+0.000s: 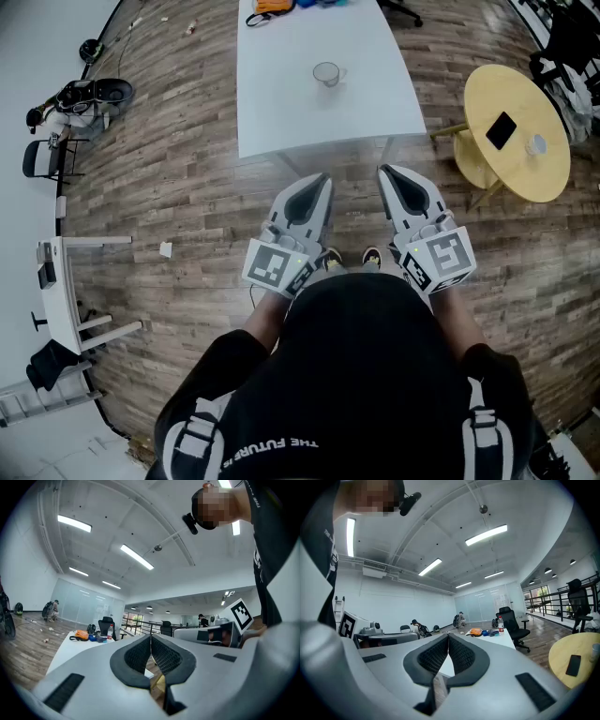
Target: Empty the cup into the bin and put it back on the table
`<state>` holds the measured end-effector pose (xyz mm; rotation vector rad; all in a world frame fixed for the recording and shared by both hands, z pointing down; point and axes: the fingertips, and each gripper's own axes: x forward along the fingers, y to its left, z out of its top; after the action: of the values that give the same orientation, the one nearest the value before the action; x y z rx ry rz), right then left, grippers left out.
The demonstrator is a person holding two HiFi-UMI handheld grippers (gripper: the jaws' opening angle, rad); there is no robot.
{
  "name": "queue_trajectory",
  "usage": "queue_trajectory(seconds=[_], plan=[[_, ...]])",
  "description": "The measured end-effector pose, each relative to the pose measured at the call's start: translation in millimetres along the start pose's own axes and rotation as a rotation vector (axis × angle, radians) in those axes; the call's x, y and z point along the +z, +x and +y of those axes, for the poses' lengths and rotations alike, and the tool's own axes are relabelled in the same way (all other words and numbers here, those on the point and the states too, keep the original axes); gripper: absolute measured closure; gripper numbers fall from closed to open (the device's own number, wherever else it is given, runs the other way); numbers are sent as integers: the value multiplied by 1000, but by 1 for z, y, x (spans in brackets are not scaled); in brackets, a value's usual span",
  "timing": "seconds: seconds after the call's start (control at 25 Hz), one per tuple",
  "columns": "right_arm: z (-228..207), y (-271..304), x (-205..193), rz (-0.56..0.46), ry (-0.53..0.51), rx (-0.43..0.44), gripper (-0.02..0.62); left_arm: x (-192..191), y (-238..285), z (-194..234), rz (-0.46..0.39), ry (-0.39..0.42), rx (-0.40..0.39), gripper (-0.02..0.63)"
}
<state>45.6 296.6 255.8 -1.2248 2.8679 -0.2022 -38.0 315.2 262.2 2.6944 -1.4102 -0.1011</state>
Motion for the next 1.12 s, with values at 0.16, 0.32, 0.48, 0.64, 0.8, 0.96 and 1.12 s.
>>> queue_trajectory(seconds=[0.16,0.32,0.48,0.64,0.8,0.96,1.12], plan=[[0,-3,-2,9,3,4,580,-2,-1,-5,6,-4,-3,584],[5,-1,-2,14,5,3,580,-1,-7,-3,7,-11,-4,583],[6,-2,-3,11,15,-4,580,-3,-9,-3,8,-2,-4,584],[4,-1,-1,-9,44,-27,580,-2,-13,1,6,-5,-6,584],[11,16,1,1,3,-40,580,-1,-19,18,8,-7,-8,584],[22,36,0,0,-31,-57,580,-1,-31,41,3,-18,-11,584],[16,55,-2,29,-53,-101,580,-1,-27,66,5,-24,-7,583]])
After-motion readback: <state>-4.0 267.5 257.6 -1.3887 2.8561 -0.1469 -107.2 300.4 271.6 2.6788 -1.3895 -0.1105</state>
